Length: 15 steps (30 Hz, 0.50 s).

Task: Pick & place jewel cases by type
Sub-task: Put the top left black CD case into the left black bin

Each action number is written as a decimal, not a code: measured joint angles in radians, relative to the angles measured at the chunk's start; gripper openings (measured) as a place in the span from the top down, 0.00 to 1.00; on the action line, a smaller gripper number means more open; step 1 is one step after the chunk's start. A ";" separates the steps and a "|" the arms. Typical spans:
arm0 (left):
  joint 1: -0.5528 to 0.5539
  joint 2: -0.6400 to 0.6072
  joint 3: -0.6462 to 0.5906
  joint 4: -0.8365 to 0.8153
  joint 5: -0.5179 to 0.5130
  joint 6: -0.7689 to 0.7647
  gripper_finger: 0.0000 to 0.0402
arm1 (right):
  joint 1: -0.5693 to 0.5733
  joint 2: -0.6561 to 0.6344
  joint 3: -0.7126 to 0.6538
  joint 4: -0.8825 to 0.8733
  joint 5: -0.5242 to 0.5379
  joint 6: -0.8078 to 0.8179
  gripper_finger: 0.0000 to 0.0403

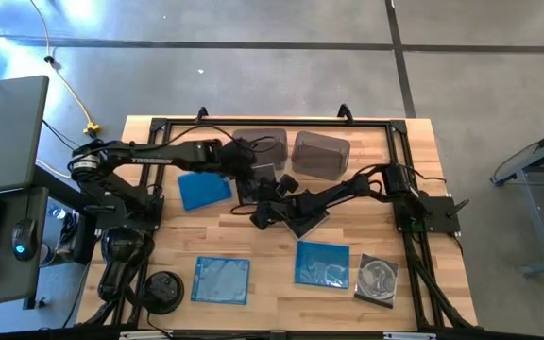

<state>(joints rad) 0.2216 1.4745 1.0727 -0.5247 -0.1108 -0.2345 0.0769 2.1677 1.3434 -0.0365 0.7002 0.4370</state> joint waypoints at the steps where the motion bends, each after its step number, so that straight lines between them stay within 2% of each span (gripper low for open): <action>1: 0.000 0.000 0.017 -0.058 0.003 -0.036 0.52 | 0.000 0.000 0.000 -0.003 0.000 -0.003 0.51; 4: 0.000 -0.002 0.050 -0.205 0.054 -0.153 0.52 | 0.000 0.000 0.000 0.000 0.002 -0.018 0.51; 8: -0.009 -0.002 0.006 -0.315 0.078 -0.272 0.52 | 0.000 0.000 0.000 0.003 0.009 -0.019 0.51; 11: -0.021 -0.001 -0.064 -0.294 0.105 -0.343 0.52 | 0.000 0.000 0.000 0.002 0.009 -0.019 0.51; 15: -0.033 -0.001 -0.148 -0.173 0.128 -0.373 0.52 | 0.000 0.000 0.000 0.000 0.008 -0.047 0.51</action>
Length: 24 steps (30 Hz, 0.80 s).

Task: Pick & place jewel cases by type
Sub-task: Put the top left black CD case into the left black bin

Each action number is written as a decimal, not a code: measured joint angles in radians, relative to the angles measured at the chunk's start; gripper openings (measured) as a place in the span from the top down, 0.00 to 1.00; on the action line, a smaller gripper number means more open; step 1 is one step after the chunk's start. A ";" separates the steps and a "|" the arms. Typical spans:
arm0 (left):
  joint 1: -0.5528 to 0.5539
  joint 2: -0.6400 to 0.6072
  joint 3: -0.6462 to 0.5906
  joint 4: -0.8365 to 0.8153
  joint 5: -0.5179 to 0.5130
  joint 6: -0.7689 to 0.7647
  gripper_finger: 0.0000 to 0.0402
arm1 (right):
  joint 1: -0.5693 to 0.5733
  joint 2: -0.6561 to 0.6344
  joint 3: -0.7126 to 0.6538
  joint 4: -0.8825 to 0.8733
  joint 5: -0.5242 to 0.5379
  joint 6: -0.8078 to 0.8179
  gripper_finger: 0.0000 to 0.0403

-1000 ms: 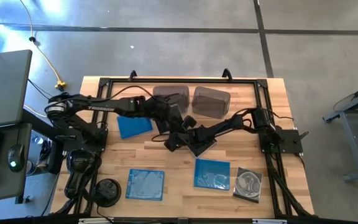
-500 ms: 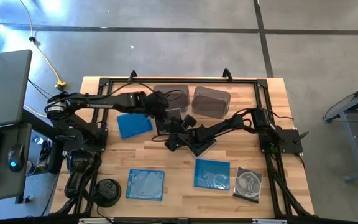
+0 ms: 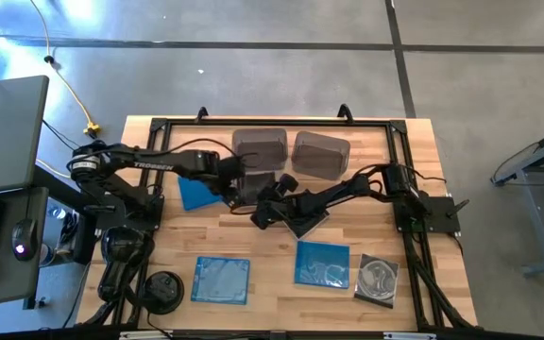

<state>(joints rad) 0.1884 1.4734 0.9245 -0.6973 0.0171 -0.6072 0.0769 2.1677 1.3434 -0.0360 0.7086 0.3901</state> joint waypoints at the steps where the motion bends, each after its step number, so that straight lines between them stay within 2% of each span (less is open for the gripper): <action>1: 0.000 0.000 -0.020 0.038 0.009 0.000 0.52 | 0.000 0.000 0.000 0.000 0.000 -0.012 0.51; 6: -0.001 0.001 -0.095 0.238 0.055 0.049 0.52 | 0.003 0.000 0.000 0.000 -0.081 -0.091 0.51; 11: -0.003 0.014 -0.120 0.387 -0.004 0.231 0.52 | 0.003 -0.006 0.001 -0.005 -0.227 -0.103 0.51; 15: -0.016 0.039 -0.133 0.428 -0.022 0.353 0.52 | 0.007 -0.032 0.000 -0.019 -0.340 -0.166 0.51; 19: -0.058 0.078 -0.154 0.400 -0.009 0.322 0.52 | 0.023 -0.102 -0.001 -0.080 -0.328 -0.220 0.51; 24: -0.167 0.091 -0.159 0.417 0.001 0.293 0.52 | 0.044 -0.204 0.000 -0.177 -0.301 -0.266 0.51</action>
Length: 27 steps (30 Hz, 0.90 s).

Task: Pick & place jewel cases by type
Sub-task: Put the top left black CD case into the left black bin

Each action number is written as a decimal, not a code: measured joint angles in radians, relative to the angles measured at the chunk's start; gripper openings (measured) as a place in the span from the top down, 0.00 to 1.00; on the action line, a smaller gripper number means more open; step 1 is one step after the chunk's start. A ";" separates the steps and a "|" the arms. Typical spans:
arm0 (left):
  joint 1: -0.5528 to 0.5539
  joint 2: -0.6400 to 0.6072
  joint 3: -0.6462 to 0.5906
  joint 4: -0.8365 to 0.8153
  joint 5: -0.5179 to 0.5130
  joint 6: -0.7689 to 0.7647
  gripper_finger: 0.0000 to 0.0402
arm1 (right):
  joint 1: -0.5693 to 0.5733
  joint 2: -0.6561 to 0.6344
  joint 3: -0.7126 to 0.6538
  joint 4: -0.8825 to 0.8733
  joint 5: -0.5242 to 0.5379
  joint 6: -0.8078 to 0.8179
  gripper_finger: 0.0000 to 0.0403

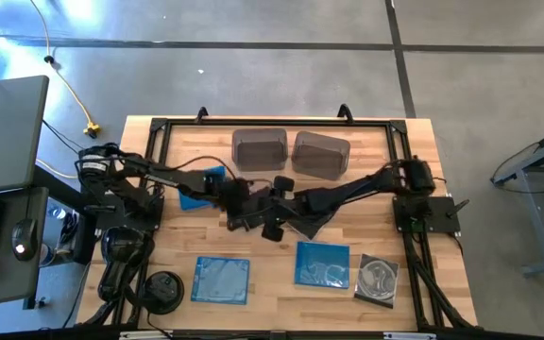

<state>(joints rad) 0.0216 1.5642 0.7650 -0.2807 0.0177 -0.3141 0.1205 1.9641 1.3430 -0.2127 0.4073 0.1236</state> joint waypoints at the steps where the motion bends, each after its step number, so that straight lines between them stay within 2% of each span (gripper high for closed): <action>1: -0.027 0.000 0.000 0.006 0.003 -0.017 0.52 | 0.004 -0.021 0.000 -0.014 -0.012 -0.006 0.51; 9: -0.223 -0.003 0.031 -0.011 0.056 -0.198 0.52 | 0.028 -0.117 0.001 -0.231 -0.051 -0.015 0.51; 12: -0.279 -0.003 0.062 -0.017 0.057 -0.214 0.52 | 0.043 -0.117 0.001 -0.292 -0.083 0.040 0.51; 15: -0.322 -0.003 0.097 -0.050 0.050 -0.166 0.52 | 0.072 -0.112 0.000 -0.315 -0.130 0.071 0.51; 18: -0.353 -0.004 0.130 -0.111 -0.037 -0.061 0.52 | 0.113 -0.108 0.000 -0.300 -0.119 0.058 0.51; 23: -0.399 -0.004 0.134 -0.180 -0.324 0.203 0.52 | 0.180 -0.090 0.000 -0.284 -0.040 -0.072 0.51; 25: -0.404 0.007 0.135 -0.207 -0.378 0.277 0.52 | 0.197 -0.078 0.000 -0.282 -0.016 -0.100 0.51; 27: -0.403 0.011 0.134 -0.251 -0.380 0.303 0.52 | 0.207 -0.062 0.000 -0.281 -0.015 -0.101 0.51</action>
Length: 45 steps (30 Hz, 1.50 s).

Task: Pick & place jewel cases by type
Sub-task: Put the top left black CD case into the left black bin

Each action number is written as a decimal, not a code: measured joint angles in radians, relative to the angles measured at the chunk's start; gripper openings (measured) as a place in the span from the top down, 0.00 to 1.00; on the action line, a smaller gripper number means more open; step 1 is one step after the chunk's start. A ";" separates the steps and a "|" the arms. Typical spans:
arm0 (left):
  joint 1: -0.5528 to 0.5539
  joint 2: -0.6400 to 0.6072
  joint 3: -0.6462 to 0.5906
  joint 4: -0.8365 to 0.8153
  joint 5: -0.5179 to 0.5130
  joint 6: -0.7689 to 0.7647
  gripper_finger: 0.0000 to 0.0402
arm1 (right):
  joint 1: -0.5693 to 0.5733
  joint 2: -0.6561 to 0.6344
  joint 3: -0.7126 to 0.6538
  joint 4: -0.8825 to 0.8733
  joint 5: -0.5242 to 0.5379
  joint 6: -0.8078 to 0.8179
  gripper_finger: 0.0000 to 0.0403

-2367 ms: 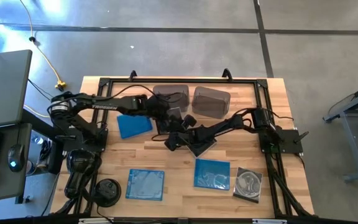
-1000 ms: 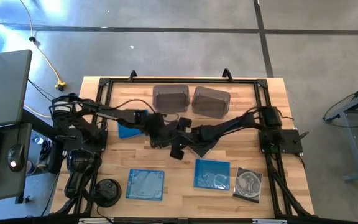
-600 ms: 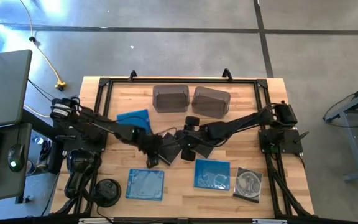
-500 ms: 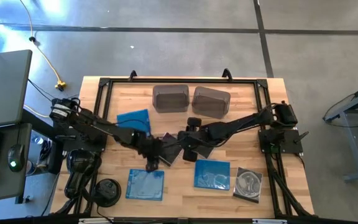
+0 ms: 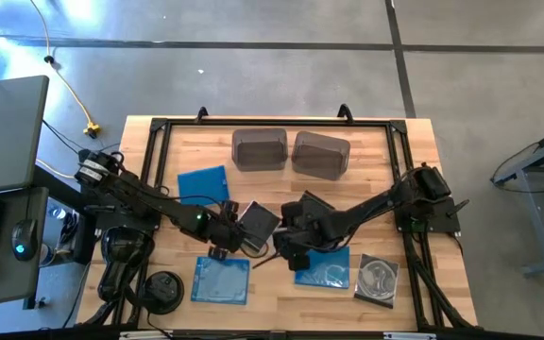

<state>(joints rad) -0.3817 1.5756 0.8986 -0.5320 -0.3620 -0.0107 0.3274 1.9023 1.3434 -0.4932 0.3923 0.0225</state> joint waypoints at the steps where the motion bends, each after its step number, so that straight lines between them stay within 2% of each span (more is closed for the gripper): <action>1: 0.002 0.007 0.001 0.000 0.016 0.001 0.52 | 0.001 0.011 0.000 0.002 -0.008 0.002 0.51; 3: 0.002 0.020 0.001 0.006 0.041 0.005 0.52 | 0.000 0.031 0.000 0.003 -0.018 -0.005 0.51; 8: -0.007 0.031 0.001 0.059 0.028 0.049 0.52 | -0.045 0.041 0.000 -0.010 0.015 -0.041 0.51; 13: -0.005 0.031 0.001 0.096 0.018 0.058 0.52 | -0.143 0.020 0.000 -0.028 -0.089 0.043 0.51; 16: -0.006 0.043 0.001 0.102 0.018 0.059 0.52 | -0.204 0.020 0.000 -0.032 -0.150 0.023 0.51; 21: -0.021 0.088 0.001 0.141 0.016 0.063 0.57 | -0.289 0.019 0.000 0.012 -0.175 -0.145 0.51; 25: -0.044 0.103 0.002 0.151 0.015 0.031 0.62 | -0.326 0.019 0.000 0.003 -0.276 -0.360 0.51; 29: -0.046 0.105 0.004 0.140 0.011 -0.023 0.64 | -0.370 0.020 0.000 0.000 -0.380 -0.469 0.51; 33: -0.044 0.105 0.006 0.133 0.012 -0.048 0.63 | -0.425 0.021 0.000 0.004 -0.474 -0.486 0.51; 41: -0.045 0.105 0.006 0.140 -0.052 -0.099 0.57 | -0.510 0.040 0.000 0.036 -0.652 -0.635 0.51; 45: -0.056 0.105 0.009 0.145 -0.049 -0.103 0.51 | -0.520 0.081 0.000 0.026 -0.648 -0.702 0.51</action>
<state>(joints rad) -0.4372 1.6802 0.9080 -0.3871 -0.4113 -0.1139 -0.1926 1.9837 1.3437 -0.4669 -0.2552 -0.6796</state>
